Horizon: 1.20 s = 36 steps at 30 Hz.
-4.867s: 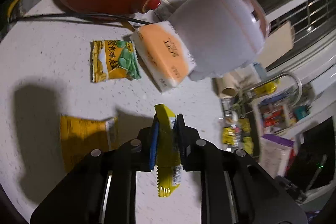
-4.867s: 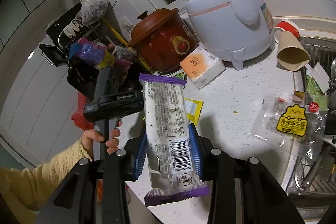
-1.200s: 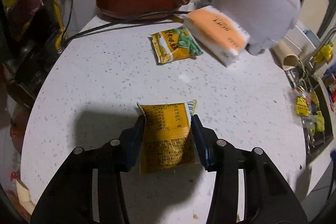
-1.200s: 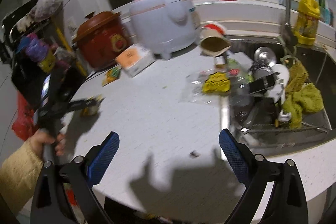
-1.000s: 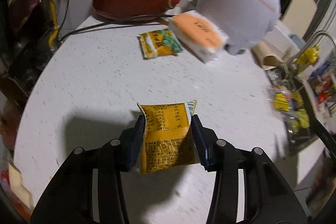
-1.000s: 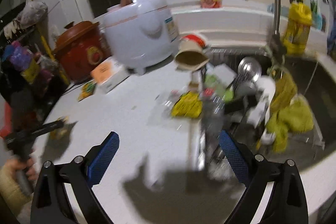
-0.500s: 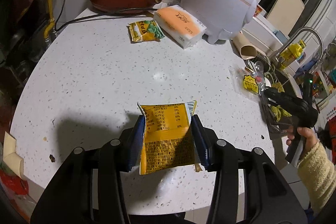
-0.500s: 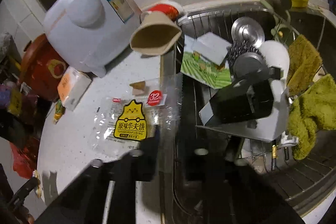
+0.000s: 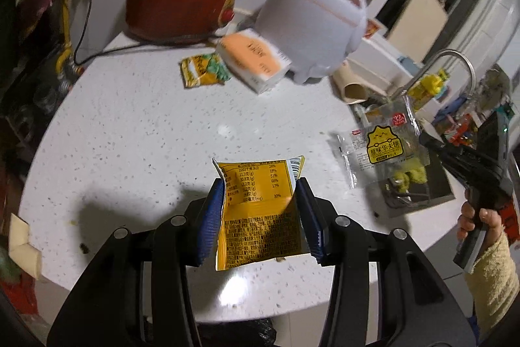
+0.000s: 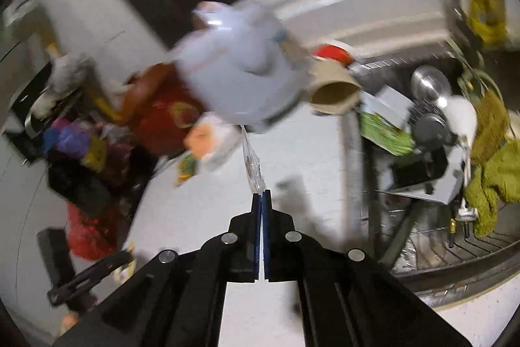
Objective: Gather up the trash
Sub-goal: 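Drop the yellow packet and clear plastic bag into the trash bag with both grippers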
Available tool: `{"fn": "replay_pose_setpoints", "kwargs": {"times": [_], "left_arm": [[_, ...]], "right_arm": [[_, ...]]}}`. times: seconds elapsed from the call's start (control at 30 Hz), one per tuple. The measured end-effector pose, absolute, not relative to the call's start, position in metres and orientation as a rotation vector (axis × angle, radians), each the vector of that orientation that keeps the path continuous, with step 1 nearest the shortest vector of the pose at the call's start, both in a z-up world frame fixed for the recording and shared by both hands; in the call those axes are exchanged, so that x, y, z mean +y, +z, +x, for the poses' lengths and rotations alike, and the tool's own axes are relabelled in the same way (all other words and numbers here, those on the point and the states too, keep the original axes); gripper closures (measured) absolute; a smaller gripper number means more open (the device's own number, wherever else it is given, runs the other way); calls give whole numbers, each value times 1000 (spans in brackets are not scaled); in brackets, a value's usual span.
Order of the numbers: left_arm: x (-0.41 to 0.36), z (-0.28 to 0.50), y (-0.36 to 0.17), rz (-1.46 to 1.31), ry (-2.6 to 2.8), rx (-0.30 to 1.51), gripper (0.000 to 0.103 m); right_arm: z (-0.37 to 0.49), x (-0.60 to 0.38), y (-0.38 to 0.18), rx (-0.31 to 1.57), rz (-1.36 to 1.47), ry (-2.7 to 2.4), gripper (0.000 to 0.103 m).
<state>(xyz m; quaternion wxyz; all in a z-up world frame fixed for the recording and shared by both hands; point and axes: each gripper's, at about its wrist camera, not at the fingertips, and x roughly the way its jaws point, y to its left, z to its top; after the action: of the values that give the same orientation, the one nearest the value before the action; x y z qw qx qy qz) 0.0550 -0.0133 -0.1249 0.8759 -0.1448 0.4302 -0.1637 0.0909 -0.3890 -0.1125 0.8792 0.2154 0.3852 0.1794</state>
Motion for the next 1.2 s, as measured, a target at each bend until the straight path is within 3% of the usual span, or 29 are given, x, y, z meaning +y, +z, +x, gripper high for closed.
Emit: {"fn": "replay_pose_setpoints", "kwargs": {"times": [0.4, 0.63, 0.93, 1.2], "left_arm": [[45, -10, -87, -294, -331, 824, 59], [79, -75, -110, -267, -316, 926, 59], [100, -122, -225, -277, -288, 1184, 59], [94, -123, -403, -336, -301, 1401, 59]], "right_arm": [[13, -290, -38, 763, 318, 689, 102], [-25, -223, -55, 883, 224, 841, 102], [-67, -145, -172, 1200, 113, 890, 102], [-87, -101, -356, 1406, -27, 758, 102]]}}
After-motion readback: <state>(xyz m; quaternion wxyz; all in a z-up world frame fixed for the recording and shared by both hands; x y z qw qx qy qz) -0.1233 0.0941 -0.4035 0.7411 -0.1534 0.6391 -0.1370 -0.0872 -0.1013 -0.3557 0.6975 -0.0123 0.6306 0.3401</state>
